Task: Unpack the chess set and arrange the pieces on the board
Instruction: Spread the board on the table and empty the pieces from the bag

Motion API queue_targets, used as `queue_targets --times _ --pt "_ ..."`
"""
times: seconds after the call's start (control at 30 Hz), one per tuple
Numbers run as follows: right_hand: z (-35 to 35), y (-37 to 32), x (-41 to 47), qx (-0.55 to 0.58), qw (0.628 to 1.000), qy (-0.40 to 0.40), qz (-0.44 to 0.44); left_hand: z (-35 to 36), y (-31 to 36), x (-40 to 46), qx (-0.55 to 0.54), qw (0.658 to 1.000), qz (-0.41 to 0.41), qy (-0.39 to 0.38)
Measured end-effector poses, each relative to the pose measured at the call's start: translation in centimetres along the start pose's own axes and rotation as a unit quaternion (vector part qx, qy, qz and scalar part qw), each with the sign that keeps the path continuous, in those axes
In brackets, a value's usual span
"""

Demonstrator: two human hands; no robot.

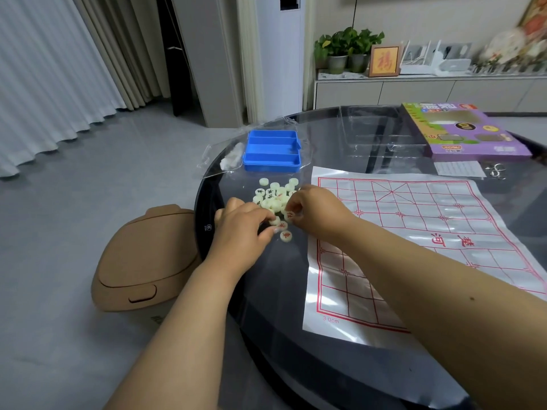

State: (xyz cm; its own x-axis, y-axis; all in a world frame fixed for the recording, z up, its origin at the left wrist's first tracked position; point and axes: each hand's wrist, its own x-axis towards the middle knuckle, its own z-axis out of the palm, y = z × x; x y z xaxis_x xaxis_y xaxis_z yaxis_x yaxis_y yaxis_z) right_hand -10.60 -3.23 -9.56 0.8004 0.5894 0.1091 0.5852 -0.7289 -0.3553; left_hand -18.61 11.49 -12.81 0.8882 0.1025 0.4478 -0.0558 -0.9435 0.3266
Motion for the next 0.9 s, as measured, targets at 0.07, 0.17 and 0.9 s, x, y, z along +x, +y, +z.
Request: queue_targets --times 0.07,0.17,0.9 --pt "-0.2 0.1 -0.4 -0.001 1.0 -0.011 -0.013 -0.1 0.0 0.1 -0.011 1.0 -0.014 -0.006" --pt "-0.5 0.3 -0.8 0.003 0.999 -0.023 -0.026 -0.3 0.0 0.1 -0.03 0.999 -0.019 -0.007" --pt "-1.2 -0.8 1.4 0.044 0.999 0.0 0.024 -1.0 0.4 0.1 -0.085 0.994 -0.073 -0.008"
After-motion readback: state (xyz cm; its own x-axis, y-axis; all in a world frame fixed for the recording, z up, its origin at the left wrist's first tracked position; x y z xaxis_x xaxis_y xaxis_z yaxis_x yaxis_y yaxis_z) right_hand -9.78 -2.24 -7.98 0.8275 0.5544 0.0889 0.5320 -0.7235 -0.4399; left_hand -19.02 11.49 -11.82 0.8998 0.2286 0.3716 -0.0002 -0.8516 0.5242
